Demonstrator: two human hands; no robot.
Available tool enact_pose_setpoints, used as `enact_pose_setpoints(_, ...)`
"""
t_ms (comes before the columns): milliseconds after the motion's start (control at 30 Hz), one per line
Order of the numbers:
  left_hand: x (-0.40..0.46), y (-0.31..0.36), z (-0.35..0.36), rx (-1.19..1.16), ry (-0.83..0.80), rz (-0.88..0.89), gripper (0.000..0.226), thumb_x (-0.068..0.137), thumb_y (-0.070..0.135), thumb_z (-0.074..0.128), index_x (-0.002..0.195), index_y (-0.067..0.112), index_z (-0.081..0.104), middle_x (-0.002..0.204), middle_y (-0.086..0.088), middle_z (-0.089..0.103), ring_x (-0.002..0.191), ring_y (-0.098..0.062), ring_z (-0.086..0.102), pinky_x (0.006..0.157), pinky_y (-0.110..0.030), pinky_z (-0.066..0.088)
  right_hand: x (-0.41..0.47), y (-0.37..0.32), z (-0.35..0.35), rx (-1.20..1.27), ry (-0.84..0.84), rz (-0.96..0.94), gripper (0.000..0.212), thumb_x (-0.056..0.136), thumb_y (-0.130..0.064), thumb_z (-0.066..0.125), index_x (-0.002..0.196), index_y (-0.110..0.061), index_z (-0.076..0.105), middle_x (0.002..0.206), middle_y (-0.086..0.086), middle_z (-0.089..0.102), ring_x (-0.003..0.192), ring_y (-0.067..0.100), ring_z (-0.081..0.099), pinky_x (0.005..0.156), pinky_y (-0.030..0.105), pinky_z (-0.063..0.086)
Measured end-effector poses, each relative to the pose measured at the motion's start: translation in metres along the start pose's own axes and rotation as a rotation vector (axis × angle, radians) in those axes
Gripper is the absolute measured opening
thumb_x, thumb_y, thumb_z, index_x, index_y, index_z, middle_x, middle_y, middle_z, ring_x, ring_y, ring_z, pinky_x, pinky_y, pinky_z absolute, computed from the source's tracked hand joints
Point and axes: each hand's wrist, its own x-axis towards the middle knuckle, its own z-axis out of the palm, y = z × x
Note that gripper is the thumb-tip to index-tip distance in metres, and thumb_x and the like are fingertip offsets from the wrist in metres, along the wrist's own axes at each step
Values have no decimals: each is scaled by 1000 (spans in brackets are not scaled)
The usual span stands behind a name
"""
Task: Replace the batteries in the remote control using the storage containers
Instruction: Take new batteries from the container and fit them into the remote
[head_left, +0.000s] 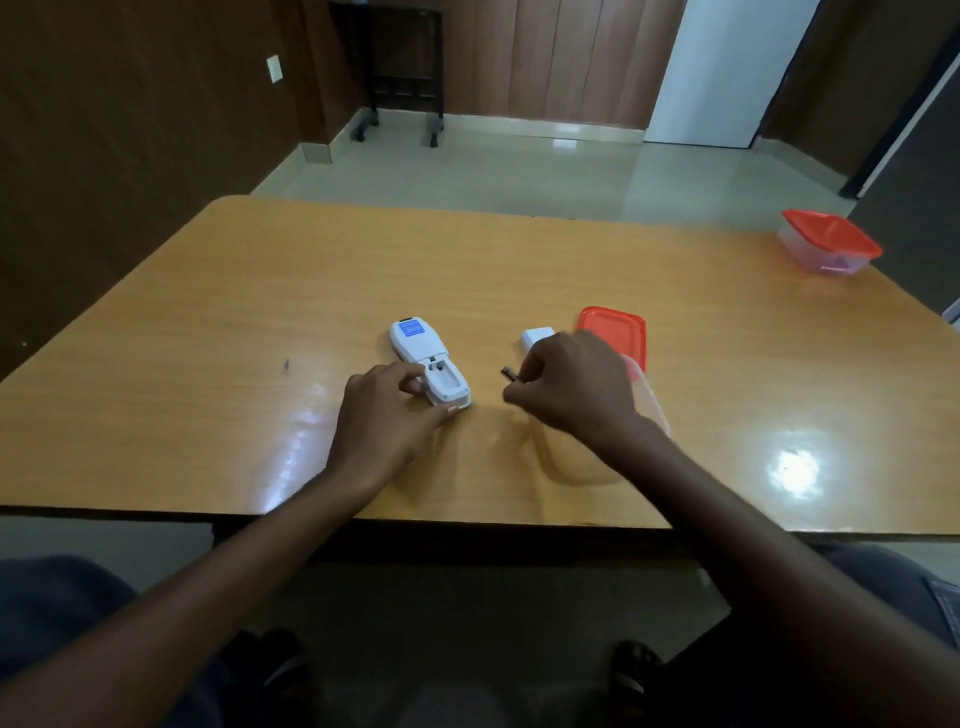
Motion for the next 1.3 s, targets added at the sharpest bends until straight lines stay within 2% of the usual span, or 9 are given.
enact_pose_setpoints(200,3,-5,5,25,27,26,62,71,48,87,124,21,69,114,2,72,106,-25,59,78,-29,40,4,-6,21,-58,-38,-113,22,80,-35,69,91,-20,80,85,2,74,97,24,62,60,29,40)
enact_pose_setpoints(367,2,-4,6,17,36,34,69,64,55,88,121,20,69,114,2,71,106,-25,59,76,-31,40,6,20,-18,-133,64,72,16,79,-28,66,82,-16,74,86,7,73,82,32,65,62,31,46)
enact_pose_setpoints(467,3,-2,7,21,36,26,64,65,52,88,117,19,70,112,1,70,105,-27,60,76,-33,43,1,36,-34,-317,-58,178,16,80,-11,62,71,-13,49,83,8,60,77,36,58,64,30,37)
enact_pose_setpoints(600,3,-3,8,33,40,28,64,68,50,88,123,21,70,116,0,69,107,-27,60,76,-32,42,-4,36,-29,-404,-200,142,12,82,-5,59,90,-14,55,91,10,60,90,35,66,65,30,38)
enact_pose_setpoints(767,3,-5,7,41,33,25,70,69,53,86,130,23,67,123,1,69,111,-24,60,80,-32,46,3,40,-22,-189,-221,241,31,75,-8,65,67,-14,36,72,2,44,71,29,49,49,26,26)
enact_pose_setpoints(933,3,-4,5,43,28,28,72,70,53,85,131,22,66,125,0,69,113,-24,60,83,-34,49,8,32,-30,77,-41,233,18,74,-27,75,89,-16,74,76,1,66,66,18,55,54,26,41)
enact_pose_setpoints(1033,3,-4,5,51,26,44,68,71,55,84,129,24,68,123,-1,69,111,-25,60,81,-34,48,7,14,-36,440,-55,163,19,83,-18,71,101,-19,76,77,1,76,64,13,67,57,30,57)
enact_pose_setpoints(1133,3,-5,4,68,22,67,71,73,59,81,131,22,67,124,-3,70,109,-26,60,82,-37,50,11,-8,-25,809,-153,221,18,83,-2,71,98,-9,76,73,9,77,64,19,75,46,29,55)
enact_pose_setpoints(1300,4,-5,6,97,23,82,79,73,67,75,137,22,63,128,-1,68,112,-19,57,77,-29,47,30,-32,7,782,-78,73,20,80,1,73,98,-9,74,78,5,79,72,16,76,59,33,62)
